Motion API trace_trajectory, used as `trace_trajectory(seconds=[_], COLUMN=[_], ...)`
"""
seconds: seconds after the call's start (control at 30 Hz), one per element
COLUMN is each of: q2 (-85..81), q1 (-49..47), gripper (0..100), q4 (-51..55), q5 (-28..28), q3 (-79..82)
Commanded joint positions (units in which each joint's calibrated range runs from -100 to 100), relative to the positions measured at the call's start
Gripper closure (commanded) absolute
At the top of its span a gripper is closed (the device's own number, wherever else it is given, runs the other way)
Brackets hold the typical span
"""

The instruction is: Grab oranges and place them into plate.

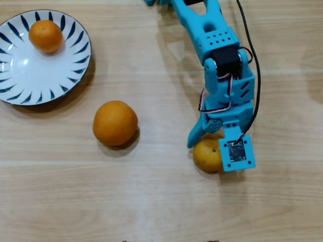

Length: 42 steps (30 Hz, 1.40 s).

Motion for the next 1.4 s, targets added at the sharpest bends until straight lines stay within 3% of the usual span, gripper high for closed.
trace_trajectory(seconds=[0.0, 0.4, 0.77, 1.0, 1.17, 1.37], q2=[-0.5, -0.4, -0.6, -1.1, -11.6, -32.6], q1=[0.8, 1.3, 0.9, 0.7, 1.4, 7.0], gripper=[60, 61, 83, 81, 81, 81], q4=[-4.7, -6.2, -6.2, -6.1, -6.0, -6.8], q5=[0.7, 0.7, 0.7, 0.9, 6.2, 18.4], q3=[-3.6, 0.4, 3.2, 2.9, 5.6, 20.3])
